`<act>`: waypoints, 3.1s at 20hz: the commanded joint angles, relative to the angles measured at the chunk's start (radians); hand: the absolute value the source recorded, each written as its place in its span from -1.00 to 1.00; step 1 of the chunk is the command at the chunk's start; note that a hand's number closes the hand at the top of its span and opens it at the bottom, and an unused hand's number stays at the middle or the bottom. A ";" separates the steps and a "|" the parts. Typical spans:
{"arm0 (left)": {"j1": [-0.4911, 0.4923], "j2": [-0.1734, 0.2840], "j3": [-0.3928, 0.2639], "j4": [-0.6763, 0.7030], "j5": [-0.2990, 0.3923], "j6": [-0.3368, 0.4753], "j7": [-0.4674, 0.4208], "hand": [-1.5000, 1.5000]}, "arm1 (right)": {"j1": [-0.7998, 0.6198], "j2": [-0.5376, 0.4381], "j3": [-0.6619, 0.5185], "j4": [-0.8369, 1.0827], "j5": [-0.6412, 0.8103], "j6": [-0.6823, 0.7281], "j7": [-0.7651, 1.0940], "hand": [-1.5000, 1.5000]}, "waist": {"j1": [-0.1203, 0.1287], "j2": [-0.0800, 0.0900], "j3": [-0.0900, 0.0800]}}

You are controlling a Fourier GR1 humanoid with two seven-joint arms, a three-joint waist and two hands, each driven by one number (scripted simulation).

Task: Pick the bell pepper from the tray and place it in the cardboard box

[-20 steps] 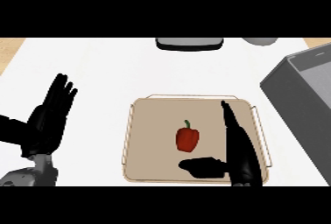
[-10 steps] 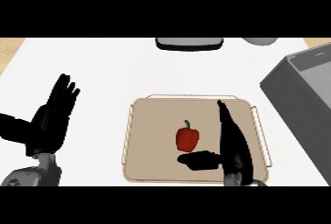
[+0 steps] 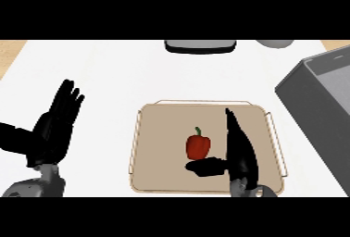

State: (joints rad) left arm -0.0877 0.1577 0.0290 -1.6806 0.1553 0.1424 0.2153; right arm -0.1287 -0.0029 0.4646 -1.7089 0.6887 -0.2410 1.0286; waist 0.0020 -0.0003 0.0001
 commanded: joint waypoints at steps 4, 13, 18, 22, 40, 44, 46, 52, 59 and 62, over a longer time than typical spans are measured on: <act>-0.050 0.010 0.035 0.012 -0.001 -0.007 0.052 0.00 | -0.022 0.003 -0.062 0.063 -0.065 0.006 -0.017 -1.00 | -0.002 0.000 0.000; 0.023 -0.002 0.053 -0.001 -0.003 -0.061 -0.019 0.00 | -0.083 0.003 0.016 0.181 -0.080 -0.109 -0.002 -1.00 | 0.002 0.000 0.000; 0.020 -0.068 -0.020 -0.073 -0.059 0.006 0.042 0.00 | -0.088 0.003 0.061 0.132 -0.051 -0.103 0.052 -1.00 | 0.001 0.000 0.000; -0.090 0.015 0.102 0.082 0.007 -0.074 0.009 0.00 | -0.025 0.003 0.018 0.186 -0.051 -0.097 -0.062 -1.00 | -0.004 0.001 0.000; 0.012 -0.066 0.023 0.005 -0.042 -0.052 -0.013 0.00 | -0.127 -0.168 0.281 0.196 0.122 0.112 -0.256 1.00 | 0.018 -0.004 -0.001; -0.046 -0.048 0.053 0.060 -0.052 -0.036 -0.013 0.00 | -0.153 -0.301 0.388 0.097 0.153 0.211 -0.420 1.00 | -0.007 -0.001 -0.001; -0.013 -0.033 0.060 0.030 -0.035 -0.059 -0.011 0.00 | -0.138 -0.393 0.397 -0.032 0.195 0.239 -0.427 1.00 | -0.014 -0.007 -0.001; -0.017 -0.022 0.068 0.029 -0.029 -0.068 0.008 0.00 | -0.107 -0.481 0.383 -0.325 0.247 0.351 -0.401 1.00 | -0.012 -0.004 -0.001; -0.058 -0.076 0.035 0.052 -0.074 -0.005 0.004 0.00 | -0.148 -0.349 0.226 -0.557 0.213 0.396 -0.228 1.00 | -0.021 -0.002 -0.001; -0.017 -0.072 0.014 -0.020 -0.072 -0.014 0.050 0.00 | -0.167 -0.348 0.118 -0.612 0.243 0.409 -0.148 1.00 | -0.012 -0.004 0.000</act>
State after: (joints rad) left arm -0.0983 0.1076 0.0764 -1.6798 0.1060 0.1050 0.2317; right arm -0.2690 -0.3875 0.6770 -2.2368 0.9136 0.1548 0.7880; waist -0.0094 -0.0042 -0.0003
